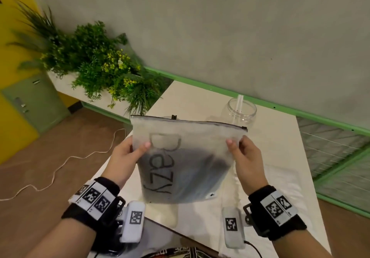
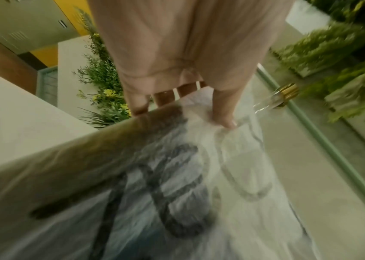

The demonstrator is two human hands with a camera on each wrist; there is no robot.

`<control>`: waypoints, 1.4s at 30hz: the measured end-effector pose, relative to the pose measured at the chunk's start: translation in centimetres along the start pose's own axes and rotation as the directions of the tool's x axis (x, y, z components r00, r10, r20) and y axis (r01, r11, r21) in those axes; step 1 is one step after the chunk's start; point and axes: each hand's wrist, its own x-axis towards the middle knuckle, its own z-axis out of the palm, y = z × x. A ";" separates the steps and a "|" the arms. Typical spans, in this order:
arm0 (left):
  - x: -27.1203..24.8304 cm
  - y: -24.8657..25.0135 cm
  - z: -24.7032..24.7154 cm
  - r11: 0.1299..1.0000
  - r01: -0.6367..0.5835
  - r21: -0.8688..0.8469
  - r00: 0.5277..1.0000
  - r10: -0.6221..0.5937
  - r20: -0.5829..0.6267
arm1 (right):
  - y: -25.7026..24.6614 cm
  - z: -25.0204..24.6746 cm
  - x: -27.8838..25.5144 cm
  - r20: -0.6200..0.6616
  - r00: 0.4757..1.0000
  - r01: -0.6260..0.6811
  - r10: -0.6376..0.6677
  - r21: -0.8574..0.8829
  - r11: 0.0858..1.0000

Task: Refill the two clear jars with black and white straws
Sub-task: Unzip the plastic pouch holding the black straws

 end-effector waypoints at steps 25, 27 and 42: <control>0.1 6.1 -0.1 0.724 -0.258 0.640 0.949 0.314 0.027 | -1.3 -3.1 2.1 -0.033 0.999 -0.025 0.040 0.381 0.924; -0.6 8.0 2.6 0.566 -0.424 0.707 0.864 0.487 0.128 | -1.3 -3.1 1.9 -0.032 0.999 -0.028 0.043 0.384 0.923; 1.2 6.9 17.7 0.401 -0.728 0.557 0.686 0.427 0.589 | -2.5 -2.4 0.5 -0.086 0.995 -0.020 0.042 0.242 0.970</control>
